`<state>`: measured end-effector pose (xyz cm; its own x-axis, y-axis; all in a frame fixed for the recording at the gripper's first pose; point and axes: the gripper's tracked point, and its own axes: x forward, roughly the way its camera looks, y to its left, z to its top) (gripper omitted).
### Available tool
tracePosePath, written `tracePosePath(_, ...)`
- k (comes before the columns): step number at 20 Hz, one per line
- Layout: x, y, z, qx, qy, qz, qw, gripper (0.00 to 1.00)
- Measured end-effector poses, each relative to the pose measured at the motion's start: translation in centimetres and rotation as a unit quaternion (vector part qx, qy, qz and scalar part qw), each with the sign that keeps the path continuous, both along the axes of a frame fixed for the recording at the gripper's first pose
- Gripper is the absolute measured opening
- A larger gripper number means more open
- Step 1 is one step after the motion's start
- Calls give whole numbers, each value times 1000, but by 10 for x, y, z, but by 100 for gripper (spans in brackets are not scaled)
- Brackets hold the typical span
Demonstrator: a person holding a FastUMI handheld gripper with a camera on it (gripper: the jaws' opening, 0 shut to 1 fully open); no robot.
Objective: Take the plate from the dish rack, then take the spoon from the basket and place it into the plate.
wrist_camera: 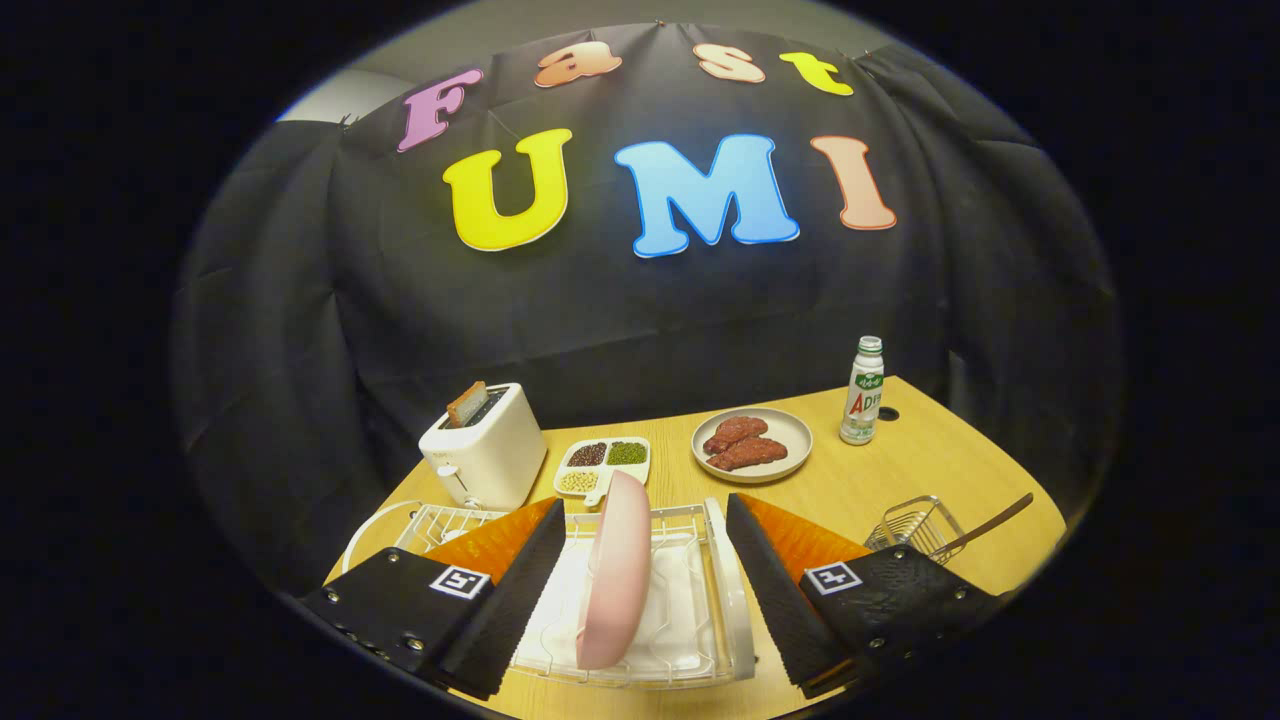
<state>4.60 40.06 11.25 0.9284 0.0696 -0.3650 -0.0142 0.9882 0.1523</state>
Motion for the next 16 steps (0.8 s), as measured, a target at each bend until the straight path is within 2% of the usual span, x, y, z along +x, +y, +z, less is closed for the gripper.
tracePosePath(6, 16, 21, -38, 17, 83, -10, 996, 97)
tracePosePath(9, 19, 22, -55, 16, 133, -20, 991, 86)
tracePosePath(10, 19, 22, -59, 19, 146, -20, 989, 86)
tracePosePath(14, 24, 28, -73, 9, 175, -7, 985, 61)
tracePosePath(15, 23, 25, -75, -4, 182, -8, 983, 39)
tracePosePath(16, 23, 20, -75, -15, 187, -11, 982, 39)
